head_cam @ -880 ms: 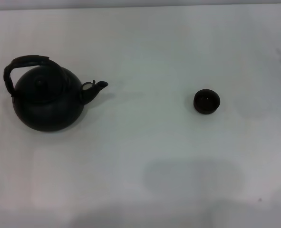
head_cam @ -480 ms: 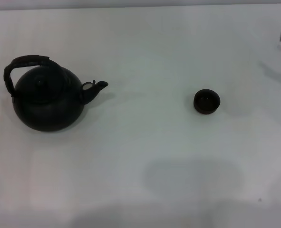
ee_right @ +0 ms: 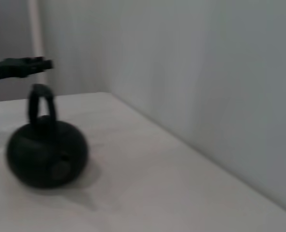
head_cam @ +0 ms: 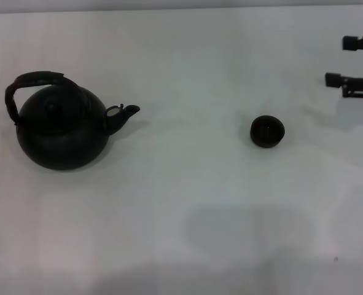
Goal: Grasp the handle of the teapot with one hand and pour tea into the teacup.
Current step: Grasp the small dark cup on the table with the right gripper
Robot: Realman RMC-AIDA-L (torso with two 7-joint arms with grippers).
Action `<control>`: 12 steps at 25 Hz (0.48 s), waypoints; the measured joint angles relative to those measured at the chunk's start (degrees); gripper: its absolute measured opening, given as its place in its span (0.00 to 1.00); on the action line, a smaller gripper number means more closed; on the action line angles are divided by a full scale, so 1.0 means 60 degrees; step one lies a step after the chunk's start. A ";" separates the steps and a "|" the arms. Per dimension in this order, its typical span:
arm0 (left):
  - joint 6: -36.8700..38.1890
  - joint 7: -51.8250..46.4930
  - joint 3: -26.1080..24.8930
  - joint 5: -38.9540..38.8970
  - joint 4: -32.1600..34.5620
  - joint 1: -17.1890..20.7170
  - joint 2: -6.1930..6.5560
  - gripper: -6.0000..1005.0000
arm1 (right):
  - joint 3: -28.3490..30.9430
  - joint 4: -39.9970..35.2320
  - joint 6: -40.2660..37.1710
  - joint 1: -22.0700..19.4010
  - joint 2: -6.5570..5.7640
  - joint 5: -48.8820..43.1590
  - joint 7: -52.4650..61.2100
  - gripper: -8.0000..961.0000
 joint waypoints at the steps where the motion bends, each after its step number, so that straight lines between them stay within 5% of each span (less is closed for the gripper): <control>1: -0.0001 0.0000 0.0000 0.0000 -0.0005 0.0001 0.0000 0.55 | 0.0001 0.0015 0.0164 0.0085 -0.0006 -0.0155 0.0124 0.88; 6: -0.0003 0.0000 0.0000 0.0000 -0.0016 0.0007 0.0000 0.55 | -0.0019 0.0141 0.0653 0.0519 0.0082 -0.1191 0.0681 0.88; 12: 0.0048 0.0000 0.0000 0.0005 -0.0025 0.0021 0.0000 0.55 | -0.0003 0.0611 0.0549 0.0696 0.0642 -0.2223 0.0926 0.88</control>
